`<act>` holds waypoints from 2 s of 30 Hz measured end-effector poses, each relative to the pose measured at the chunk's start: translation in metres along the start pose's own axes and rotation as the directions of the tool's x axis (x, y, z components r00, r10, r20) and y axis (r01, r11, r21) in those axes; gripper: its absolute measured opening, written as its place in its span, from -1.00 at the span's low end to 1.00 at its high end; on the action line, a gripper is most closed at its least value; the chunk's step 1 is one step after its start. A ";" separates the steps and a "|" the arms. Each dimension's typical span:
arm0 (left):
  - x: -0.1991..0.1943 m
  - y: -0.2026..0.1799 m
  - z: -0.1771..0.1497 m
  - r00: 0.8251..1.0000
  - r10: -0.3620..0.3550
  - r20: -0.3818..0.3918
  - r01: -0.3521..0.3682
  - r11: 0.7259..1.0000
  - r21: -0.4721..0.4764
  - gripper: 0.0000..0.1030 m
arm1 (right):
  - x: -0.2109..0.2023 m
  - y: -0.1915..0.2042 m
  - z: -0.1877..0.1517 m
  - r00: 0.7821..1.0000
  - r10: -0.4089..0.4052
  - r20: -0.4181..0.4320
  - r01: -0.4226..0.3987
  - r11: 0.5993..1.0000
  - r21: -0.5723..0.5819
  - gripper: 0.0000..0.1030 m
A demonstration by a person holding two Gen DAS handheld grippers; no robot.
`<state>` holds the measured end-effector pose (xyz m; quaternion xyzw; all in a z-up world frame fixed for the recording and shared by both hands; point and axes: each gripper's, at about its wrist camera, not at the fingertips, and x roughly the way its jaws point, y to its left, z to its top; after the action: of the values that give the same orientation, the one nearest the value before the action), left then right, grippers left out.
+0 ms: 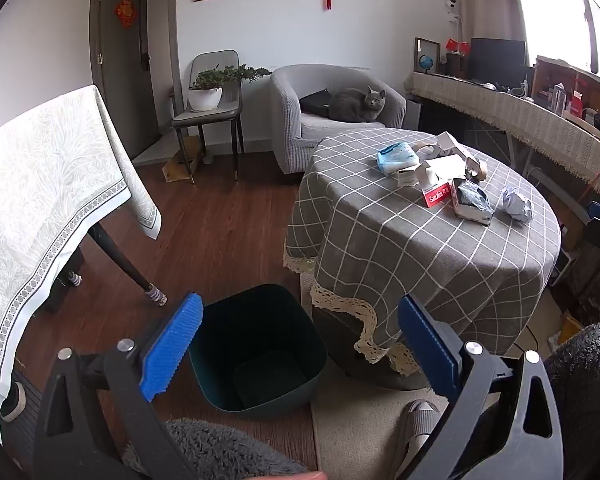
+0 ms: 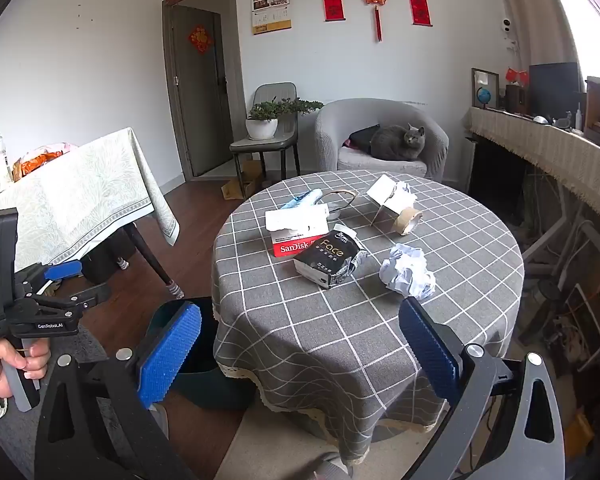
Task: Collect trash
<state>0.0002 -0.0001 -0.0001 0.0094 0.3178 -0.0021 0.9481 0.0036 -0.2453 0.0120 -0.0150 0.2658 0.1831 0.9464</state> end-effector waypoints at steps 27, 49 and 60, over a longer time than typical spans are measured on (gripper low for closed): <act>0.001 0.000 0.000 1.000 0.007 0.004 -0.007 1.000 0.004 0.93 | 0.002 0.002 0.000 1.000 0.004 0.002 -0.004 1.000 0.004 0.94; 0.002 0.000 0.001 1.000 0.010 0.004 -0.010 1.000 0.007 0.93 | 0.004 0.002 -0.001 1.000 0.004 -0.002 -0.004 1.000 -0.002 0.94; 0.002 -0.001 0.001 1.000 0.011 0.004 -0.011 1.000 0.009 0.94 | 0.005 0.003 0.000 1.000 0.007 -0.002 -0.007 1.000 0.000 0.94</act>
<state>0.0023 -0.0007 -0.0004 0.0153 0.3156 0.0016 0.9488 0.0064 -0.2405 0.0095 -0.0144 0.2669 0.1866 0.9454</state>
